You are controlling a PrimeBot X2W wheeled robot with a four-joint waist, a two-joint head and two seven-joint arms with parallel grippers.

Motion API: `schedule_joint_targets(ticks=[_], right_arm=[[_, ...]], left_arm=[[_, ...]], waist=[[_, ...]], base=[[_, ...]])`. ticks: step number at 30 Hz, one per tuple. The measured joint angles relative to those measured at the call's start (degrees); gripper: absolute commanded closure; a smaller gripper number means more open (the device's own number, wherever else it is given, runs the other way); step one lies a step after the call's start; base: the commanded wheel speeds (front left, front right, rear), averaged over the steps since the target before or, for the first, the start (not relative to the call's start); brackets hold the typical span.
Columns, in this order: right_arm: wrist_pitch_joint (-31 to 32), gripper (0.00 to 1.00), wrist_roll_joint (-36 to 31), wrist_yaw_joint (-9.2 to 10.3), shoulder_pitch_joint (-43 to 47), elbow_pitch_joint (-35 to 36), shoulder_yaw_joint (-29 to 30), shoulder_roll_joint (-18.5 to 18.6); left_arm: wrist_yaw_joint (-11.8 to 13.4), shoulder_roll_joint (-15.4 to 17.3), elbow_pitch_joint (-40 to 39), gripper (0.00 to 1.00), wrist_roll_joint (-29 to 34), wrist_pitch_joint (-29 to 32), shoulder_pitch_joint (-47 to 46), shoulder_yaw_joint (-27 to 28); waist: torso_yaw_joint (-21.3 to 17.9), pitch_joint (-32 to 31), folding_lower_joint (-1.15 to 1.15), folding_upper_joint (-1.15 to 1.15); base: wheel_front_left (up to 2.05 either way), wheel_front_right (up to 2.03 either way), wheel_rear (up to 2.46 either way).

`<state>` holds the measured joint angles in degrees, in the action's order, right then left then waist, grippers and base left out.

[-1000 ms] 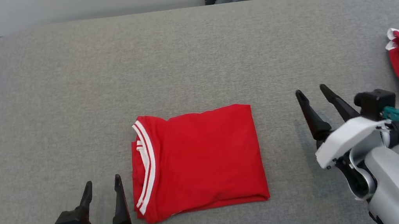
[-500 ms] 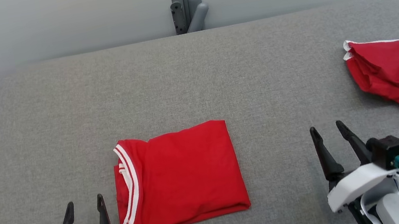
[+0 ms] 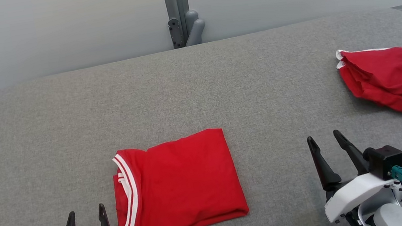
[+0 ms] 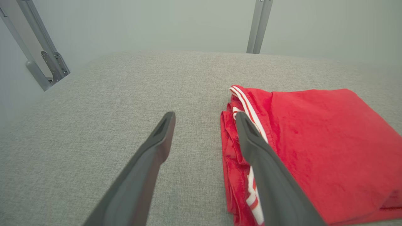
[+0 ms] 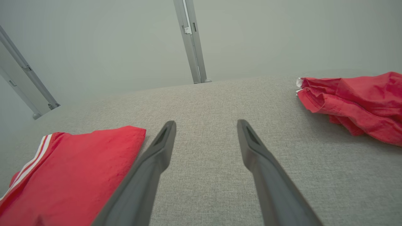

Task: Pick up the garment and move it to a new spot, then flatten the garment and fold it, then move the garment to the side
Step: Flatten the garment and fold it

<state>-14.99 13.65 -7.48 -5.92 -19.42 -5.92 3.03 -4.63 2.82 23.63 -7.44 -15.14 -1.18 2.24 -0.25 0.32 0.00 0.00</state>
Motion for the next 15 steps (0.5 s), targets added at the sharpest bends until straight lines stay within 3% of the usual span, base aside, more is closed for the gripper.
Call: schedule_joint_targets(ticks=[15], right_arm=[[0.00, 0.00, 0.12, 0.00, 0.62, -0.42, -0.45, -0.12]], left_arm=[[-0.42, 0.00, 0.16, 0.00, 0.01, 0.00, 0.31, -0.18]], waist=[[0.32, -0.17, 0.00, 0.00]], base=[[0.00, 0.00, 0.00]])
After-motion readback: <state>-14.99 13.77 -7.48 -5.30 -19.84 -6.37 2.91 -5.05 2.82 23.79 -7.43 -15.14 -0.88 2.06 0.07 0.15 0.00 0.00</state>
